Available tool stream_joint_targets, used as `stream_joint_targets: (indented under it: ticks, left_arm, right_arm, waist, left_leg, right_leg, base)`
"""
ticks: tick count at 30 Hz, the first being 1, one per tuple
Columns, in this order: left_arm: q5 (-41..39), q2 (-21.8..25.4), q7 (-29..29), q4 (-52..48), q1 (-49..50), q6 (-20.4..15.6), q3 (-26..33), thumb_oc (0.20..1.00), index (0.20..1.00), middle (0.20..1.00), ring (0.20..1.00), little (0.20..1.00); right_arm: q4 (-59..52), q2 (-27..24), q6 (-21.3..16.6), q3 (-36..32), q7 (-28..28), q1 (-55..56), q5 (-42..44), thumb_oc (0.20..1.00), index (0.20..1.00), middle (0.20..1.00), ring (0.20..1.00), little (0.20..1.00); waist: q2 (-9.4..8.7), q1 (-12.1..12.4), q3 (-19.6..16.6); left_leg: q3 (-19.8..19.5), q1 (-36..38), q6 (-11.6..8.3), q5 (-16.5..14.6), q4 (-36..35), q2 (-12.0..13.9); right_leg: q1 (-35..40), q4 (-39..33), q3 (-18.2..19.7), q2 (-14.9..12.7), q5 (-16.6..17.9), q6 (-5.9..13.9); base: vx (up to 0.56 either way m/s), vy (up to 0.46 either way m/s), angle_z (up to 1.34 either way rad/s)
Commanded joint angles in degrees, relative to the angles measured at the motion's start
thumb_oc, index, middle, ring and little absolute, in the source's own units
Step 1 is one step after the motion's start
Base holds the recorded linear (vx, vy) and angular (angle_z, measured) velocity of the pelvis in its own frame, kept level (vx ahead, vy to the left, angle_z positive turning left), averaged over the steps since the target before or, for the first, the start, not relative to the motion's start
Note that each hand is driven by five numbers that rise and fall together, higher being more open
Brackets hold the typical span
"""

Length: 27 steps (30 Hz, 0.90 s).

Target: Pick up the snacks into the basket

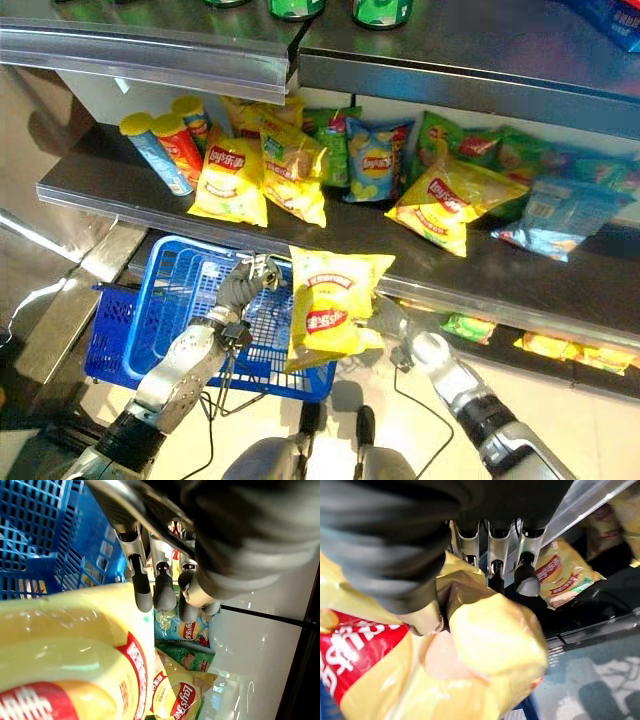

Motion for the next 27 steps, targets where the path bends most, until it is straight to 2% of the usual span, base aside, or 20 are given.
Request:
stream_joint_targets:
  ticks: [1, 4, 5, 13, 17, 20, 21, 27]
  left_arm:
    - [-2.36, -7.15, -0.99, -9.58, -18.27, -10.17, -3.32, 0.2, 0.2, 0.2, 0.2, 0.2]
    - [-2.74, -7.52, -0.85, -9.74, -18.97, -10.22, -4.2, 0.2, 0.2, 0.2, 0.2, 0.2]
    - [-3.44, -8.32, -0.28, -10.13, -20.38, -10.49, -5.85, 0.2, 0.2, 0.2, 0.2, 0.2]
    - [-4.76, -12.23, 1.92, -10.65, -25.29, -11.69, -10.03, 0.2, 0.2, 0.2, 0.2, 0.2]
    - [-3.57, -12.69, 2.77, -10.53, -26.19, -11.74, -9.64, 0.2, 0.2, 0.2, 0.2, 0.2]
    - [-1.48, -11.94, 3.97, -9.68, -27.23, -11.81, -7.99, 0.2, 0.2, 0.2, 0.2, 0.2]
    - [-0.89, -11.83, 4.68, -9.1, -28.1, -12.04, -7.49, 0.2, 0.2, 0.2, 0.2, 0.2]
    - [0.0, -12.7, 6.76, -8.04, -29.7, -12.55, -6.55, 0.2, 0.2, 0.2, 0.2, 0.2]
  right_arm:
    - [2.69, 3.92, -2.87, 7.99, -0.08, -6.46, -6.9, 0.2, 0.2, 0.2, 0.2, 0.2]
    - [4.9, 4.99, -2.88, 8.93, -0.57, -7.77, -7.94, 0.2, 0.2, 0.2, 0.2, 0.2]
    - [8.55, 6.72, -2.5, 10.02, -1.91, -9.7, -9.09, 0.2, 0.2, 0.2, 0.2, 0.2]
    - [13.21, 10.52, -1.59, 13.5, -4.42, -16.57, -11.55, 0.2, 0.2, 0.2, 0.2, 0.2]
    - [10.47, 10.23, -1.89, 14.03, -4.25, -16.53, -11.5, 0.2, 0.2, 0.2, 0.2, 0.2]
    - [3.68, 7.77, -2.74, 14.16, -3.22, -15.99, -12.04, 0.2, 0.2, 0.2, 0.2, 0.2]
    - [0.62, 6.23, -3.3, 14.93, -2.42, -15.87, -12.62, 0.2, 0.2, 0.2, 0.2, 0.2]
    - [-2.16, 4.03, -4.17, 17.19, -1.76, -16.63, -14.59, 0.2, 0.2, 0.2, 0.2, 0.2]
  waist:
    - [-0.85, 1.71, -0.82]
    - [-0.78, 1.92, -0.75]
    - [-0.71, 2.32, -0.52]
    - [-0.55, 3.24, 1.56]
    - [-0.82, 3.24, 1.74]
    - [-1.21, 2.87, 2.23]
    - [-1.42, 2.58, 3.28]
    - [-2.05, 2.21, 5.81]
  left_leg:
    - [-4.13, -2.44, -2.25, -5.6, 4.29, -0.11]
    - [-4.24, -2.46, -2.22, -5.58, 4.29, -0.16]
    - [-4.43, -2.71, -2.22, -5.57, 4.41, -0.24]
    - [-4.73, -4.68, -2.2, -5.4, 5.47, -0.75]
    - [-4.7, -4.99, -2.13, -5.47, 5.66, -0.82]
    - [-4.33, -5.92, -2.09, -5.72, 6.34, -0.83]
    - [-4.11, -7.09, -2.08, -5.9, 7.37, -0.87]
    - [-3.67, -10.81, -2.14, -6.03, 10.12, -0.98]
  right_leg:
    - [-2.73, 4.37, 1.16, -6.34, -3.07, 6.91]
    - [-2.77, 4.36, 1.15, -6.38, -3.04, 6.91]
    - [-2.81, 4.35, 1.04, -6.47, -3.03, 6.92]
    - [-4.66, 5.03, 0.93, -6.74, -2.57, 6.96]
    - [-4.99, 5.18, 0.98, -6.83, -2.47, 6.99]
    - [-6.12, 5.96, 1.3, -6.83, -2.63, 7.02]
    - [-7.56, 6.82, 1.66, -6.92, -2.57, 6.95]
    - [-11.53, 9.6, 2.02, -6.32, -2.38, 6.46]
  base:
    - [-0.02, 0.003, 0.04]
    - [0.0, 0.008, 0.06]
    - [-0.01, 0.021, 0.09]
    - [-0.03, 0.013, 0.05]
    - [-0.01, 0.018, 0.07]
    - [-0.05, 0.024, 0.01]
    - [-0.06, 0.013, 0.0]
    - [-0.09, -0.007, -0.02]
